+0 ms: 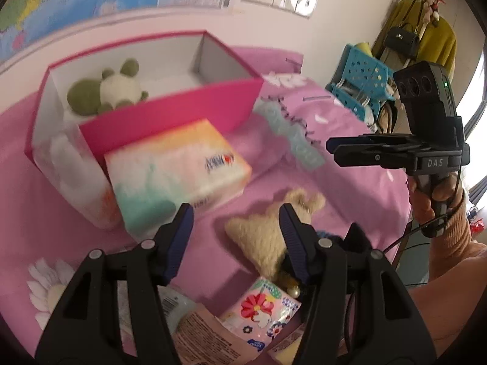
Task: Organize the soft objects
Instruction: 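Grasp the beige teddy bear with the right tool, then carry the teddy bear into the pink box and open the right tool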
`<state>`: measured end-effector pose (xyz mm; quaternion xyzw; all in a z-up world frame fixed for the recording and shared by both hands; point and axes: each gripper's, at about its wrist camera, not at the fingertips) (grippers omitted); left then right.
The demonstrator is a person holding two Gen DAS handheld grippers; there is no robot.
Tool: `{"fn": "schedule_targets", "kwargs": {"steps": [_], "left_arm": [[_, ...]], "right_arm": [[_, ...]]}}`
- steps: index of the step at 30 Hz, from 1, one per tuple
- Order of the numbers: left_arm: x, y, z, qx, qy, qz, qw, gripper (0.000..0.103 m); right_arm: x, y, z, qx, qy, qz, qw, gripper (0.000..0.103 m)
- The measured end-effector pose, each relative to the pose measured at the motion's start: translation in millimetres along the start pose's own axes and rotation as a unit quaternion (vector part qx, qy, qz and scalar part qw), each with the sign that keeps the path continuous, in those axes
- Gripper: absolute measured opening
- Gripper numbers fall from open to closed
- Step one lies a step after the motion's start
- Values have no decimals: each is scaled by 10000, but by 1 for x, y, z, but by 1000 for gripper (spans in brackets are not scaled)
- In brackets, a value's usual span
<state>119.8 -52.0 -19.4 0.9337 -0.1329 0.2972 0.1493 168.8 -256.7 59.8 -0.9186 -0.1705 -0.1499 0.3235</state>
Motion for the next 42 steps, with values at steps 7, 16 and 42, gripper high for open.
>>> {"fn": "schedule_targets", "kwargs": {"steps": [7,16,42], "left_arm": [[-17,7,12,-19,-235,3,9997,59],[-31,1,32,-452,-736,-201,9961,59],[-21,1,13,-861,-431,-362,9947,42]], "right_arm": [[-28,17,19,-122,-326,413,9985,48],[-45,19,40,-126,-576,535,9968,56],[-31,-30,19,-458,81,-583,9972,20]]}}
Point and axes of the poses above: each gripper's, at about its wrist camera, not at the fingertips, and z roughly the way its jaws point, y to its right, x to its top, and after that the axes turned 1 degree about -y, right-handed
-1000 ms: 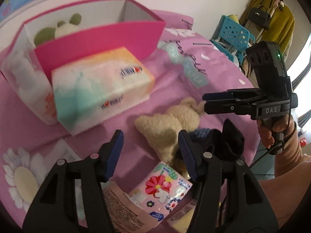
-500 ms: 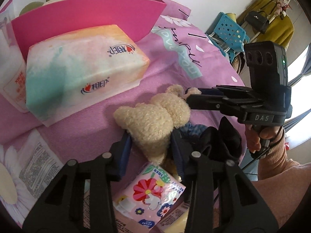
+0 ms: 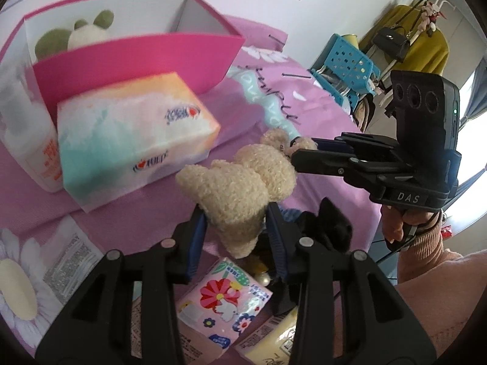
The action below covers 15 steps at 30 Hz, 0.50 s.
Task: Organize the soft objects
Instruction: 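Carry the teddy bear into the pink box and open the right tool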
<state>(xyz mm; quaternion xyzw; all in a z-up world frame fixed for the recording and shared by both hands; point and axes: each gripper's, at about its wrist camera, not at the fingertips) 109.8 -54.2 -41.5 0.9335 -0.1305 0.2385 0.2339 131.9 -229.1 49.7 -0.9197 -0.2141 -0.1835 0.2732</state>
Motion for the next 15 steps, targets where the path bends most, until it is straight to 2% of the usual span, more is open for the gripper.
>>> {"fn": "schedule_targets", "kwargs": {"steps": [7,15], "left_arm": [[8,10,-22,-57,302,123,9995,41],[34,21,-46,-16,709,327,9969,42]], "right_arm": [[10,-14,-17,-105,245,-270,9993,20],[35,-26,-43,-140,593,-665,9959,20]]}}
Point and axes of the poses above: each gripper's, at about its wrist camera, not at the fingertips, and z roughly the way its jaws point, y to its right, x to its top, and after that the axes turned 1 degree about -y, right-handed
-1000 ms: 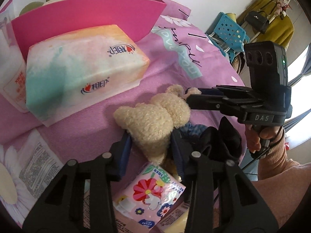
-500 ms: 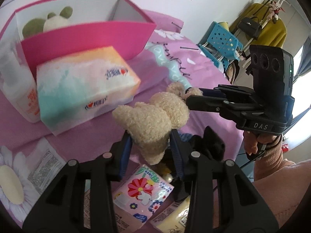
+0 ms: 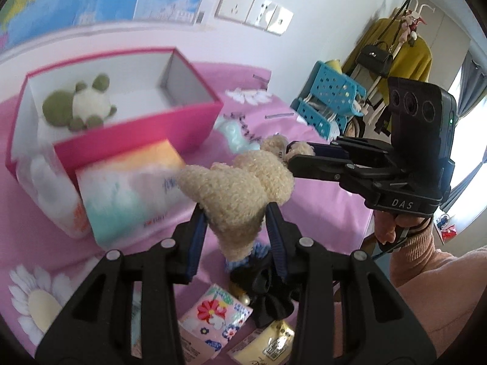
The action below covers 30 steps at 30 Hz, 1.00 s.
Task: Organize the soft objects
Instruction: 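Carry the teddy bear into the pink box and open the right tool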
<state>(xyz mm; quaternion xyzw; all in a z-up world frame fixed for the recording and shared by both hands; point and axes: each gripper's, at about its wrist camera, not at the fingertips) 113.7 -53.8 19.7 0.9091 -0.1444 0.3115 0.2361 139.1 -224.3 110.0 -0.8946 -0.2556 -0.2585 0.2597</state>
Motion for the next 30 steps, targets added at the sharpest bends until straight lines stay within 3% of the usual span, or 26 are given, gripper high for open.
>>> {"fn": "schedule_targets", "kwargs": {"steps": [7,13,20,30], "left_arm": [[38,-1,-11,292,311,211,9989,42],[76,-19,-7,547,459,102,9974,42],[107,-53,19,778,268,-215,9964,42],[127,-91,67,1091,-183,-595,9921,42]], "right_arm": [[37,-3,-10,-114,314,-354,9988,20],[77,6,1,-210,501,-528,9971,20],[111,31,42,-320,355,-470,9978,20],[125,62,102,-548,-74,-336,9979,20]]}}
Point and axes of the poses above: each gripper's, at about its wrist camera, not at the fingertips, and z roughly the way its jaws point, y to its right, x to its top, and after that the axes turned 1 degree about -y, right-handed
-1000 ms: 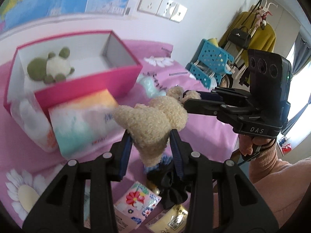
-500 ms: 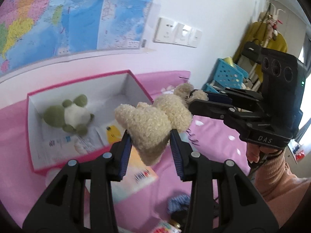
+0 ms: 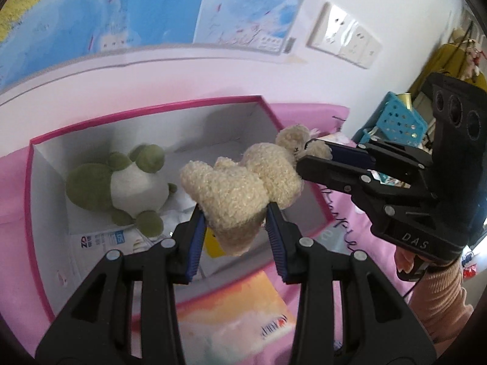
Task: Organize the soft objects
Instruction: 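Carry the teddy bear into the pink box and open the right tool, then move the right tool back toward the remaining items on the table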
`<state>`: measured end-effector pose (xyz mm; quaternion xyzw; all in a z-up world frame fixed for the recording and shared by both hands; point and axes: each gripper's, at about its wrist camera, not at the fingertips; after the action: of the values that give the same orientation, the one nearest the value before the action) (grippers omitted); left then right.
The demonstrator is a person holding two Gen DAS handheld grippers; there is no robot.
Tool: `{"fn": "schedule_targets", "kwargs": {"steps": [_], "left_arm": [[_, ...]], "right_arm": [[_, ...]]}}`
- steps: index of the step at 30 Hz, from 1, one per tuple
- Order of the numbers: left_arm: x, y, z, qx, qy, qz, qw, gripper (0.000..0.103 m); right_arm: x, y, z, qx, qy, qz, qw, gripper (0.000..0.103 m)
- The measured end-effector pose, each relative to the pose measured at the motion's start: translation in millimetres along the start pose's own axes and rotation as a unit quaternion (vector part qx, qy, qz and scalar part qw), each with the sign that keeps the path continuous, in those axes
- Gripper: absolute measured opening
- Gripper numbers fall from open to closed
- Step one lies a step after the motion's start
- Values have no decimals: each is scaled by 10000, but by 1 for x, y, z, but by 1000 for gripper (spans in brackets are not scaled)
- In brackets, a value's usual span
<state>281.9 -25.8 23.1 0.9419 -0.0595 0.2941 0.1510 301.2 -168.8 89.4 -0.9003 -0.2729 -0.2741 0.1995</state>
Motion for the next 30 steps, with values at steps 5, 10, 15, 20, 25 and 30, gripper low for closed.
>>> {"fn": "schedule_targets", "kwargs": {"steps": [5,10,15,20,25,30], "left_arm": [[10,-4,21,181,-218,-83,9996,42],[19,-2,34,496,-341,-93,9981,42],[19,0,33,524,-344,-106,9980,43],[19,2,32,489,-324,-111,9982,49],[20,6,28,455,-235,-90,9986,49],[12,7,14,388,-73,-17,9992,49]], "right_arm": [[3,8,23,-158,-158,14,9998,20],[8,13,44,-450,-272,-51,9986,21],[3,16,49,-756,-275,-32,9968,26],[-3,16,37,-807,-227,1,9965,28],[-4,15,35,-772,-240,17,9967,31],[-7,11,37,-761,-311,-38,9966,31]]}}
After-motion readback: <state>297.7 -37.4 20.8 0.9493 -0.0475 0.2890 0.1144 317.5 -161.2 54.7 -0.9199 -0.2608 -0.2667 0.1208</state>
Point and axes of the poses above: each gripper's, at about its wrist camera, not at the fingertips, and z roughly the way its jaws point, y to its right, x to its top, and after that the axes turned 1 degree about -y, right-handed
